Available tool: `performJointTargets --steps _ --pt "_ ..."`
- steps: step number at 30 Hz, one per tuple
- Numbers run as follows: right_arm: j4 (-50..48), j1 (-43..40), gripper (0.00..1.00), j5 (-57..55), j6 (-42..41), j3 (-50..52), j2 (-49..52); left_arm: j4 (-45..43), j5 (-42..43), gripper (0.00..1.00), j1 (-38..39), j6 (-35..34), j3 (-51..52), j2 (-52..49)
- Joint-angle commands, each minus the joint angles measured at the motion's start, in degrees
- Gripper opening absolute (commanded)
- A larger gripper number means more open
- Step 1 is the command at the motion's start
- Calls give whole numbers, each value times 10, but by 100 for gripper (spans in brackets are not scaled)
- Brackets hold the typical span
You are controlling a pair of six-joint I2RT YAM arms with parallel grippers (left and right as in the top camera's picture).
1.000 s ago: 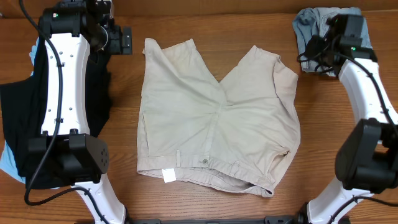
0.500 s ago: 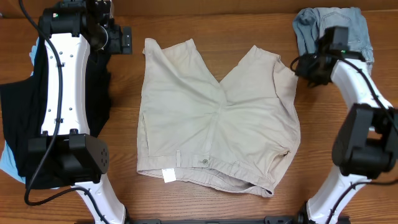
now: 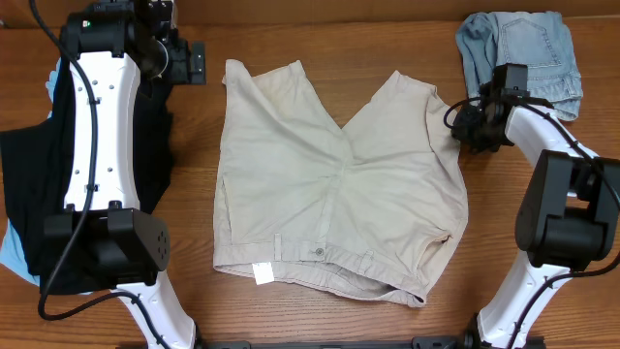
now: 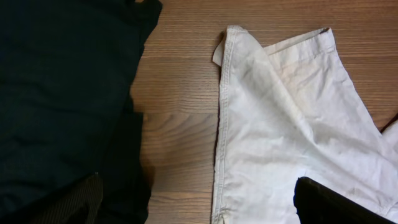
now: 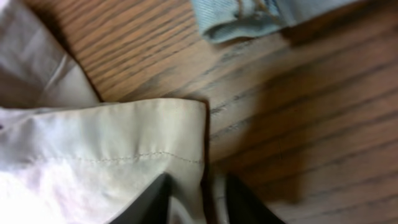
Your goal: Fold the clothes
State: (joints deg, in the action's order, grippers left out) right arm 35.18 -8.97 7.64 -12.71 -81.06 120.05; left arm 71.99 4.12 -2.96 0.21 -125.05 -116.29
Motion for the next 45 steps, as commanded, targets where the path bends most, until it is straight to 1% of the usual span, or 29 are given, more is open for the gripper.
performJointTargets --steps 1,2,4,9,12,14,16,19,23,31,32,33,34,35,36,38,39,41,42,44,45 --pt "-2 4 21 10 -11 23 0 -1 4 100 4 11 3 -7" --pt "-5 4 16 10 -11 23 0 -1 4 100 4 11 3 -7" --pt "-16 4 10 10 -11 22 0 -1 4 100 4 11 3 -7" --pt "-17 -4 4 5 -10 -11 -4 -1 4 100 4 11 3 -7" --pt "4 -8 4 -15 -3 -49 -19 -1 4 100 4 11 3 -7" --pt "14 -8 4 -33 16 -74 -33 0 4 100 4 12 3 -7" --pt "18 -8 4 -48 34 -97 -49 0 4 100 4 12 3 -7" --pt "17 -8 4 -70 38 -120 -68 0 4 100 4 11 3 -7" --pt "3 -8 4 -77 55 -131 -72 0 4 100 4 11 3 -7" --pt "-26 -8 5 -163 55 -131 -71 -1 4 100 4 11 3 -7" --pt "-25 -9 15 -167 55 -131 -71 -1 4 100 4 11 3 -7" --pt "-23 -9 33 -166 55 -131 -71 -1 4 100 4 11 3 -7" --pt "-18 -10 54 -166 54 -131 -71 0 4 100 4 11 3 -7" --pt "-5 -10 73 -163 52 -132 -74 0 4 100 4 11 3 -7" --pt "8 -10 82 -152 52 -133 -78 0 4 100 4 11 3 -7" --pt "38 -9 92 -123 52 -139 -90 -1 4 100 4 11 3 -7" --pt "59 -9 95 -96 52 -144 -100 -2 4 100 4 12 3 -7" --pt "89 -8 97 -36 52 -147 -123 -6 5 100 4 19 3 -8" --pt "104 -7 98 0 50 -147 -139 -10 16 100 4 37 3 -11" --pt "122 -5 99 41 42 -147 -158 -18 44 100 4 66 3 -19" --pt "131 -3 99 54 39 -147 -165 -24 51 100 4 69 3 -26"
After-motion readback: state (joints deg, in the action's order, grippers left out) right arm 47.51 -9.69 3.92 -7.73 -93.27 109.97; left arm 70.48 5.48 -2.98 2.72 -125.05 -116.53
